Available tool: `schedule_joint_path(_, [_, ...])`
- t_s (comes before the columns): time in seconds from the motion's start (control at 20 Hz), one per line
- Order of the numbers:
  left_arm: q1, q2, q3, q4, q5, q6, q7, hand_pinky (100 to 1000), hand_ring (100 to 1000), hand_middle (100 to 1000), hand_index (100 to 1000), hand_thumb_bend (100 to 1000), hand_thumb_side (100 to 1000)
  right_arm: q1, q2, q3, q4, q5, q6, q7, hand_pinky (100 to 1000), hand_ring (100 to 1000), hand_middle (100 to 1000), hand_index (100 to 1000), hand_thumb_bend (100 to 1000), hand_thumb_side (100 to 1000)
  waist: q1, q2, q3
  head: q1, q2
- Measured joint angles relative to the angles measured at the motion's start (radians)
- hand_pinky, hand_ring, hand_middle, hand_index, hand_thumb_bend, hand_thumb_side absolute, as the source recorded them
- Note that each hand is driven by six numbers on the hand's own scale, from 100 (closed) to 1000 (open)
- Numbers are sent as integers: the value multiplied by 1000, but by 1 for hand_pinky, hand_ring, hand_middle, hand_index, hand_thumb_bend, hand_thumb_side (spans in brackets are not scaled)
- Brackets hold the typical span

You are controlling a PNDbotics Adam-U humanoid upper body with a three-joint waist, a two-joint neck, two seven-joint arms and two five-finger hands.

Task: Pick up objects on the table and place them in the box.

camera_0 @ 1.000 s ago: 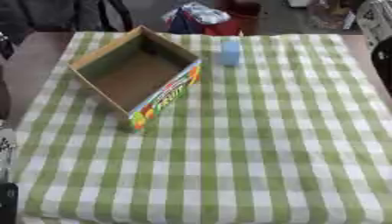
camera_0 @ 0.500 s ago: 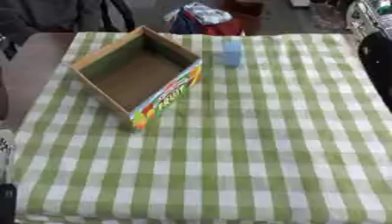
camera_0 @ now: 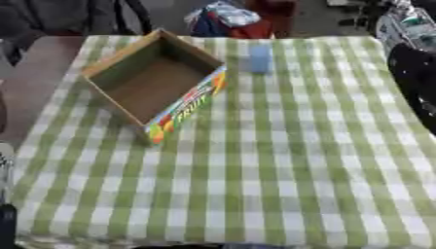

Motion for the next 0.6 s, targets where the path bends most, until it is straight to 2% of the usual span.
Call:
schedule_joint_path(0.3, [-1,0,0,0,2,1,-1,656,632,615,831,146,711,-39,15,64,140,95,-94,94,685,871,952,998,100,400,2,0,11,-9,0])
schedule_joint_path(0.6, [-8,-1,-1,0,3,2,-3,656,632,615,831,147,711,-41,25,107,211,185,-184,184,704,889,972,1000,100,387,5,3,21,-19,0])
